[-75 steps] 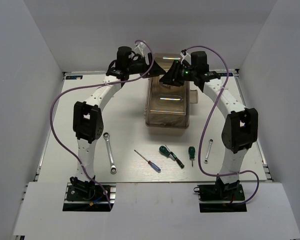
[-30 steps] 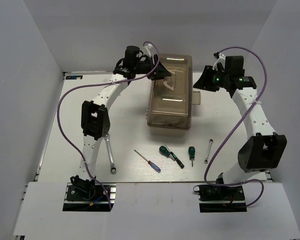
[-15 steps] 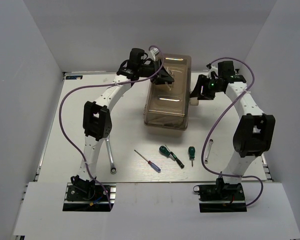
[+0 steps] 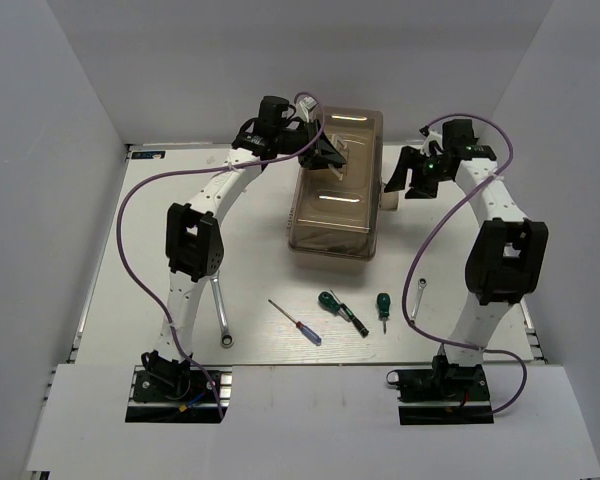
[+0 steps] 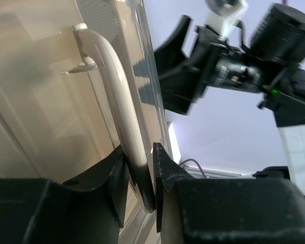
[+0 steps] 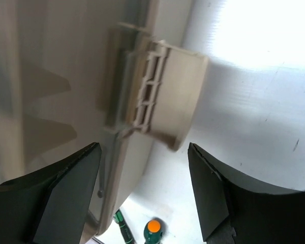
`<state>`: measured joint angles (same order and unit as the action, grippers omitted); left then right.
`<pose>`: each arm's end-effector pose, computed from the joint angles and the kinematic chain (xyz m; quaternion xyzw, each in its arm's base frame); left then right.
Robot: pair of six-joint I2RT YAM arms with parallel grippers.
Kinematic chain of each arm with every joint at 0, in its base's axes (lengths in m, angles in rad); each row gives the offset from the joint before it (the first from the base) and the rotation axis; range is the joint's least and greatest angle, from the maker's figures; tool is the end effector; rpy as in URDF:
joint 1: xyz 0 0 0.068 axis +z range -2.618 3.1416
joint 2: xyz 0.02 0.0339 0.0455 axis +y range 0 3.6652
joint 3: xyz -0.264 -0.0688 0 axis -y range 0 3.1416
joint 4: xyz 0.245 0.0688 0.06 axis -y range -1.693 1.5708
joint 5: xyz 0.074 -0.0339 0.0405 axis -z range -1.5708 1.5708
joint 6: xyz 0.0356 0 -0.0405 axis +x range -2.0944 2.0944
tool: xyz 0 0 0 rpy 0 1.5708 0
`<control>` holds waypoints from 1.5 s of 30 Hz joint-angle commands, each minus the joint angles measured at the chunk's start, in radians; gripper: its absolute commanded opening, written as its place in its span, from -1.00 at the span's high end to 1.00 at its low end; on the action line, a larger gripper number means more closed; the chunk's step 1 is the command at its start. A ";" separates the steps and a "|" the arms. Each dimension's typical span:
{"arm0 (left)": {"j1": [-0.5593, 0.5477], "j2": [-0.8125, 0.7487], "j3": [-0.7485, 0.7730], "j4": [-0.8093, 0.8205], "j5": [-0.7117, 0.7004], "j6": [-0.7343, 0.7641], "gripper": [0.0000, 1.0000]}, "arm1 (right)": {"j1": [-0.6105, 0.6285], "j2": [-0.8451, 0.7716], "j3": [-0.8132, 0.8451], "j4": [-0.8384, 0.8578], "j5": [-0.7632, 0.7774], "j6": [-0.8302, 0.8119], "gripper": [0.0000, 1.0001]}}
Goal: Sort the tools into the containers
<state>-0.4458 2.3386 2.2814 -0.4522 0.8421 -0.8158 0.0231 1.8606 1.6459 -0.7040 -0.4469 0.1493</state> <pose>0.4728 -0.2554 0.3017 0.0585 0.8117 -0.5571 0.1651 0.4115 0.0249 0.2886 -0.0126 0.9264 0.2360 0.2931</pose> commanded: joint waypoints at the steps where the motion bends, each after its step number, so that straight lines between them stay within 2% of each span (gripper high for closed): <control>1: -0.007 0.010 0.032 0.010 -0.106 0.057 0.99 | -0.009 0.055 0.054 0.023 0.005 -0.004 -0.50; 7: -0.007 0.010 0.032 0.010 -0.106 0.056 1.00 | -0.015 0.149 0.078 0.084 -0.039 0.007 -0.48; 12: -0.007 0.010 0.062 0.020 -0.126 0.046 1.00 | -0.011 0.207 0.080 0.101 -0.082 0.016 -0.19; 13: -0.007 0.010 0.081 0.020 -0.126 0.046 1.00 | -0.014 0.210 0.083 0.112 -0.090 0.015 0.04; 15: -0.007 0.010 0.095 0.009 -0.147 0.046 1.00 | -0.041 0.203 0.060 0.133 -0.102 0.016 0.32; 16: 0.002 0.001 0.095 0.009 -0.147 0.046 1.00 | -0.048 0.203 0.052 0.152 -0.119 0.021 0.57; 20: 0.021 -0.027 0.095 -0.026 -0.181 0.064 1.00 | -0.078 0.196 0.037 0.195 -0.157 0.032 1.00; 27: 0.061 -0.071 0.104 -0.071 -0.230 0.086 1.00 | -0.126 0.190 0.038 0.273 -0.188 0.078 1.00; 33: 0.104 -0.119 0.113 -0.138 -0.299 0.147 1.00 | -0.150 0.204 0.112 0.255 -0.156 0.047 1.00; 39: 0.122 -0.223 0.041 -0.157 -0.371 0.181 1.00 | -0.172 0.209 0.129 0.252 -0.128 0.033 1.00; 45: 0.122 -0.309 -0.009 -0.241 -0.465 0.228 1.00 | -0.175 0.210 0.149 0.247 -0.116 0.021 1.00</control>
<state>-0.3374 2.1723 2.2974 -0.6659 0.4927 -0.6731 -0.1146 2.0842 1.7256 -0.5209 -0.6060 0.2226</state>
